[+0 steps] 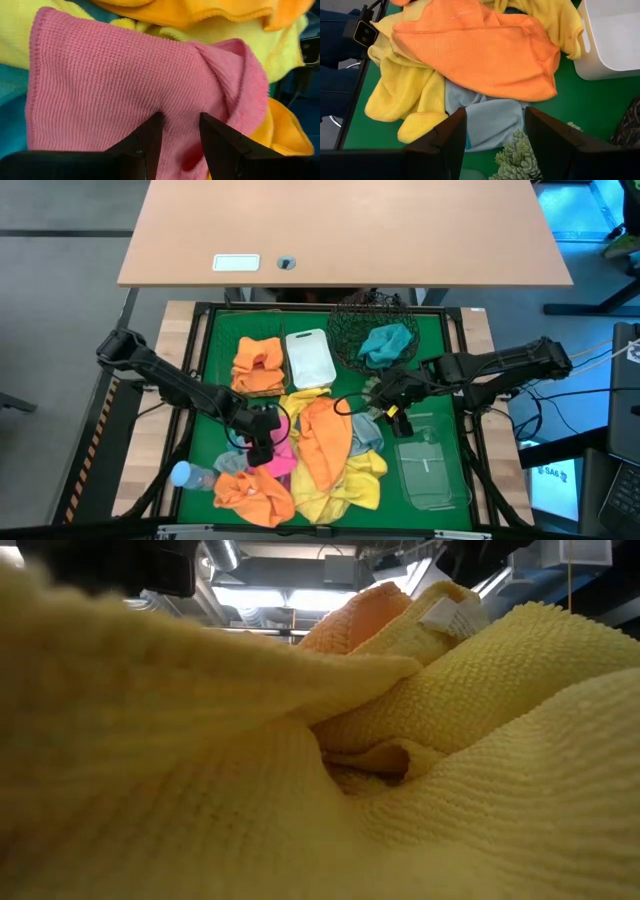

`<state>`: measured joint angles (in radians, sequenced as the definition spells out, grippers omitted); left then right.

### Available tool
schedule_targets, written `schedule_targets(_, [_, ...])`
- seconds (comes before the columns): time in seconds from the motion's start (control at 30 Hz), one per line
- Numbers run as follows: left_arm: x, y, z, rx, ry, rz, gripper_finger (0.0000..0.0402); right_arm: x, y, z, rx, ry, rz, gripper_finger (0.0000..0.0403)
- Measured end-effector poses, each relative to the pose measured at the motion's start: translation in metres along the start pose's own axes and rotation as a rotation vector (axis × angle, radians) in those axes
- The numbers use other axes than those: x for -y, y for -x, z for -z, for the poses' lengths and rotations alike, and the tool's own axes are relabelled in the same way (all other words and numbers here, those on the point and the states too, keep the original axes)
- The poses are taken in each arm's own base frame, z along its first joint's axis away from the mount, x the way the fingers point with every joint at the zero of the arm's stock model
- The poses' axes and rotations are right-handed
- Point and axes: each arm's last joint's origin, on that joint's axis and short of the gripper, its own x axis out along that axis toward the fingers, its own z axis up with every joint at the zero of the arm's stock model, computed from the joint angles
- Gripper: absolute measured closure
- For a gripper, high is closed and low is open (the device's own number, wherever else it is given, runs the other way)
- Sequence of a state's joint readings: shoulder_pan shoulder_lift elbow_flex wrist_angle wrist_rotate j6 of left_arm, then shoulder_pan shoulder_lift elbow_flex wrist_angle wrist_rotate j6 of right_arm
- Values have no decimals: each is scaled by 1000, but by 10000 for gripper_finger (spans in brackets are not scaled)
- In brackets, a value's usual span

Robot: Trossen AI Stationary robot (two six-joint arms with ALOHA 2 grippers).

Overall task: Sort microfiber towel by color & place in baskets
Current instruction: Put the pink microfiber towel into the white bin

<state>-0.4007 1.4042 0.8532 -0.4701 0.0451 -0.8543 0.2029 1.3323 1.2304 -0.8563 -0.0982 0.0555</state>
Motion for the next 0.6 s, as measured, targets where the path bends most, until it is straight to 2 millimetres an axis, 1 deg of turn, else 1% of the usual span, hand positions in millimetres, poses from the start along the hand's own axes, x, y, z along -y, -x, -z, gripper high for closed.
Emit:
schedule_targets(0.17, [-1,-4,-1,12,1,-29,278,0,0,0,2,0,0,205])
schedule_targets(0.23, [-1,-5,-1,17,1,-25,287,0,0,0,2,0,0,205])
schedule_targets(0.33, [-1,-5,-1,15,2,-26,322,0,0,0,4,0,0,205])
schedule_targets(0.47, [0,-5,-1,13,3,-17,387,0,0,-1,11,1,-1,205])
schedule_targets(0.6, [1,2,-1,14,6,19,397,0,0,-3,29,3,-2,205])
